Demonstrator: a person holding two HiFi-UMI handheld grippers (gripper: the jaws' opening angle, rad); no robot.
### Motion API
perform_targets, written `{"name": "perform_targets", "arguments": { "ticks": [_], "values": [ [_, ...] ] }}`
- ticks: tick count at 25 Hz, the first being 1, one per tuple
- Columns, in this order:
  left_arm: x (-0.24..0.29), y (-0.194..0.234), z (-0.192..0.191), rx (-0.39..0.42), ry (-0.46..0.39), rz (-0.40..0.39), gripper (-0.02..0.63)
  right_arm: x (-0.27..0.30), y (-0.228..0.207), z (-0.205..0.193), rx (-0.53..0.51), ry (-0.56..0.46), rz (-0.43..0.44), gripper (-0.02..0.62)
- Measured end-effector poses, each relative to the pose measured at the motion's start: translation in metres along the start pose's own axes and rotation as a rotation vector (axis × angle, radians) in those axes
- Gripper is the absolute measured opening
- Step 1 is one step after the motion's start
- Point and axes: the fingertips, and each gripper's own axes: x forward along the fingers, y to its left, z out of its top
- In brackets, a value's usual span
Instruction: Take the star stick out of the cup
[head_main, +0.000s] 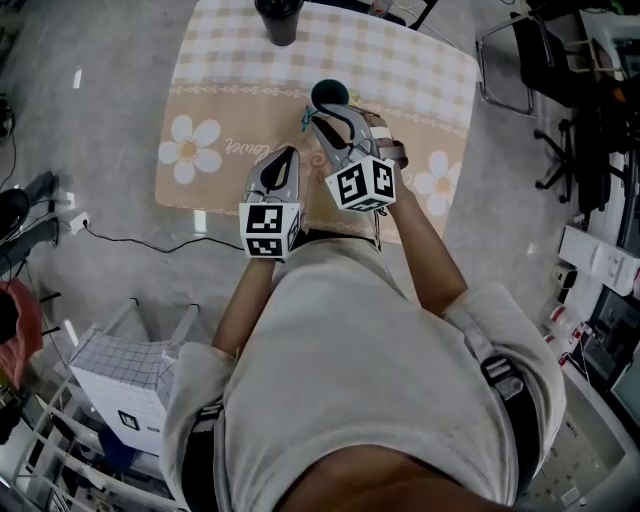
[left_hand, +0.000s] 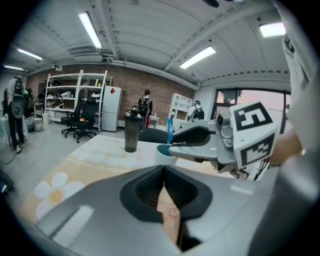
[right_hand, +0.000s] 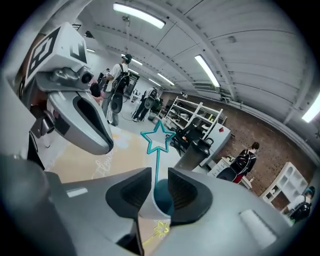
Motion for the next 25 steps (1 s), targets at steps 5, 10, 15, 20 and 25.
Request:
{"name": "perform_targets", "arguments": {
  "ticks": [5, 10, 15, 20, 25],
  "values": [
    [-0.008, 0.017, -0.003, -0.018, -0.002, 0.038, 0.003, 0.014, 0.004, -0.003, -0.038, 0.033, 0.006, 0.07],
    [-0.007, 0.019, 0.001, -0.017, -0.016, 0.036, 0.003, 0.009, -0.001, 0.009, -0.013, -0.022, -0.015, 0.019],
    [-0.004, 0.013, 0.01, 0.002, -0.034, 0.012, 0.003, -0.004, -0.014, 0.024, 0.079, -0.082, -0.05, 0.015],
    [-0.002, 0.007, 0.023, 0.032, -0.064, -0.008, 0.003, -0.025, -0.04, 0.038, 0.274, -0.172, -0.121, 0.014],
    [-0.004, 0.002, 0.035, 0.053, -0.098, -0.027, 0.003, -0.056, -0.077, 0.048, 0.449, -0.258, -0.208, 0.014]
  ]
}}
